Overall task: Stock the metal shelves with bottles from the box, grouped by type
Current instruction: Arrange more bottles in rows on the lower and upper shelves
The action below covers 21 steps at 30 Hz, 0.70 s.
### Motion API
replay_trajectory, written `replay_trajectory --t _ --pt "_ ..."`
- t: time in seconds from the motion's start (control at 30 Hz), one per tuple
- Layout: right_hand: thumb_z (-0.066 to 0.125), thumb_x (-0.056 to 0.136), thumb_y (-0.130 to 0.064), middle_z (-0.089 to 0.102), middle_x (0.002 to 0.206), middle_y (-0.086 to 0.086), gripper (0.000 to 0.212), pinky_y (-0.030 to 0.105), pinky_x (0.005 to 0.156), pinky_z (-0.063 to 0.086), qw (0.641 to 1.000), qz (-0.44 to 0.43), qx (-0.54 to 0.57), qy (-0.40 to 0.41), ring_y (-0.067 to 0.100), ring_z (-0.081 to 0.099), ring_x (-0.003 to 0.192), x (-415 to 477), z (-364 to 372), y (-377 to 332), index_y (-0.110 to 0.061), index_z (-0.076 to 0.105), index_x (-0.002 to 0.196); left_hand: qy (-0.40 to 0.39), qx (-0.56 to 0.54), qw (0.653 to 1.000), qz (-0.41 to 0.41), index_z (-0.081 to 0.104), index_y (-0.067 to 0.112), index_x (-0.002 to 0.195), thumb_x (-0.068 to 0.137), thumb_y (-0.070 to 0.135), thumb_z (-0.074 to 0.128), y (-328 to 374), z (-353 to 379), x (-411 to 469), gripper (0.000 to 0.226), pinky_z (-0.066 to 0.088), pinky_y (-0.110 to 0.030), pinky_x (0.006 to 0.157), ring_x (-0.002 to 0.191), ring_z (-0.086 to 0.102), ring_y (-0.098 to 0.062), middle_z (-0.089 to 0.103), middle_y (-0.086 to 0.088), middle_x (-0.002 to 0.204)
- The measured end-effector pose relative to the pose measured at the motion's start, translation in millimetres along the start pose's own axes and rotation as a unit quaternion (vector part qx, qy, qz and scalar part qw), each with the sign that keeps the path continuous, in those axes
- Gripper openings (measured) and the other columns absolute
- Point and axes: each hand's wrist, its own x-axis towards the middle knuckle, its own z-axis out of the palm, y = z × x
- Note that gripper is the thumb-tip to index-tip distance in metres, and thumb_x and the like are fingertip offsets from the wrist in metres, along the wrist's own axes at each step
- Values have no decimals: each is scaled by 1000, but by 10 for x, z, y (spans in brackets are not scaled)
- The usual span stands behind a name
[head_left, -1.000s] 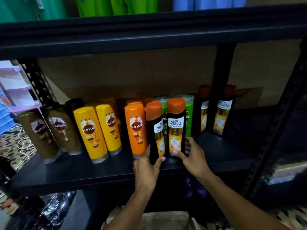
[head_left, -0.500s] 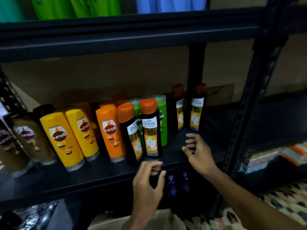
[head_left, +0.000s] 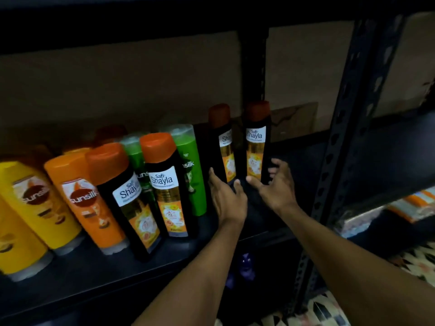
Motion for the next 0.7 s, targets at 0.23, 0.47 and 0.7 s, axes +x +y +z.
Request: replay_trajectory --t 0.23,0.47,0.7 --pt "87 75 -36 59 124 1 68 29 89 47 999 -5 36 23 15 58 112 182 104 17 -18 50 130 25 -32 999 -7 29 12 156 96 23 70 -70 141 270 73 38 -34 107 140 46 -31 47 -15 154" --pt "80 82 -35 63 123 -3 61 34 97 48 998 15 53 -9 15 59 113 209 72 86 -26 49 134 41 -14 999 -2 38 10 150 97 9 62 -135 115 271 58 44 -40 104 128 55 -36 58 -18 140" --pt "82 80 -36 48 129 -3 69 33 100 43 1000 3 27 -5 16 50 119 168 45 7 -21 45 136 22 -58 998 -4 31 13 155 93 21 72 -92 53 194 75 41 -20 95 130 56 -28 54 -11 146"
